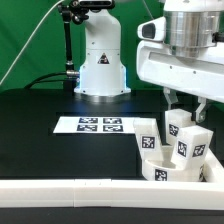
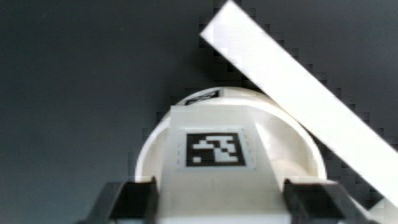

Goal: Assemble stool

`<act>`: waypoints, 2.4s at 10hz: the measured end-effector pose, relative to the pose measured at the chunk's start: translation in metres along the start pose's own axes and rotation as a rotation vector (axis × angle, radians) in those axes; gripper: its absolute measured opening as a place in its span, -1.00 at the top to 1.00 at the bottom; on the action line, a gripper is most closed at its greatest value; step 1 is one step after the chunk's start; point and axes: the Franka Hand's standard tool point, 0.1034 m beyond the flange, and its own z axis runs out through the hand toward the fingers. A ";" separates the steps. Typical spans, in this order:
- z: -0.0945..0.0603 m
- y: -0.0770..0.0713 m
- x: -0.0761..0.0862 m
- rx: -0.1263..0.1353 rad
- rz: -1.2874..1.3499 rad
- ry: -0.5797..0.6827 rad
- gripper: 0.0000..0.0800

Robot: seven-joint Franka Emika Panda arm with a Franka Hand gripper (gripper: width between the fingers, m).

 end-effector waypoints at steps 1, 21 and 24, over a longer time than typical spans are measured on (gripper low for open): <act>0.000 -0.002 0.000 0.016 0.106 -0.002 0.16; -0.028 -0.023 -0.013 0.084 0.743 -0.086 -0.62; -0.027 -0.020 -0.016 0.044 0.445 -0.067 -0.62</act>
Offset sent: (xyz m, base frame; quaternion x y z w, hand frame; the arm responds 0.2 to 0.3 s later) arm -0.0079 -0.0108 -0.0083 0.0126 0.0157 0.2345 0.9719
